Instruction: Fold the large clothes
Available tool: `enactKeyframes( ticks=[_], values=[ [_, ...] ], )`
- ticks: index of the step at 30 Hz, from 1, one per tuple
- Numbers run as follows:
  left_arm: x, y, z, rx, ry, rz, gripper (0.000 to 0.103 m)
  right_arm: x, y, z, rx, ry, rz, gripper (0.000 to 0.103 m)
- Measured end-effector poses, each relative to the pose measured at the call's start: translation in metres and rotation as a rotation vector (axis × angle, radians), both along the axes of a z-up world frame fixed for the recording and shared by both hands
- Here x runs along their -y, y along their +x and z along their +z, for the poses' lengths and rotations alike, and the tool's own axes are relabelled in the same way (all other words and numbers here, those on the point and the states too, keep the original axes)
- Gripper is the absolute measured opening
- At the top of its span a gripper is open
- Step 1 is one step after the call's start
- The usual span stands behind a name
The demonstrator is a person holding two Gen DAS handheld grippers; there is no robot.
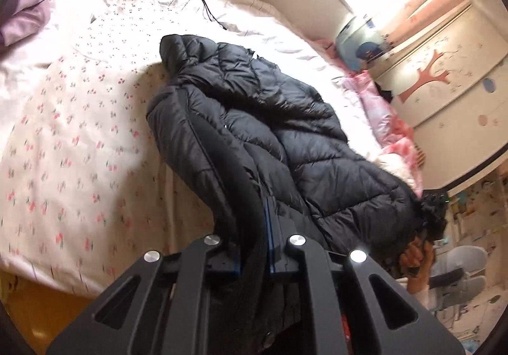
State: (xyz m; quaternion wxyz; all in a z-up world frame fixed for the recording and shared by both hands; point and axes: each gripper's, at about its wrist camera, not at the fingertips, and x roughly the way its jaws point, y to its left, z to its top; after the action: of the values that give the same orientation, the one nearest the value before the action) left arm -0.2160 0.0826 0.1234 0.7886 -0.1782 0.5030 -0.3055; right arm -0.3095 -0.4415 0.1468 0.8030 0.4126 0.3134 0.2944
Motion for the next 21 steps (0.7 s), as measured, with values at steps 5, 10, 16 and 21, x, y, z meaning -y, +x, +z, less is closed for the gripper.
enactKeyframes(
  ticks=[5,10,16,21],
  values=[
    [-0.019,-0.043,-0.046,-0.123,0.099,-0.114,0.037,0.022,-0.052,-0.065,-0.221,-0.059,0.017,0.037],
    [-0.072,-0.042,-0.082,-0.152,0.430,0.065,0.056,0.081,-0.097,-0.130,-0.467,-0.112,-0.234,0.057],
    [-0.026,0.030,-0.022,0.161,0.364,0.137,0.080,0.062,-0.002,-0.050,-0.197,-0.265,-0.274,0.095],
    [0.089,0.117,-0.025,0.364,0.262,0.046,0.080,-0.012,0.177,-0.032,-0.092,-0.441,-0.156,0.095]
  ],
)
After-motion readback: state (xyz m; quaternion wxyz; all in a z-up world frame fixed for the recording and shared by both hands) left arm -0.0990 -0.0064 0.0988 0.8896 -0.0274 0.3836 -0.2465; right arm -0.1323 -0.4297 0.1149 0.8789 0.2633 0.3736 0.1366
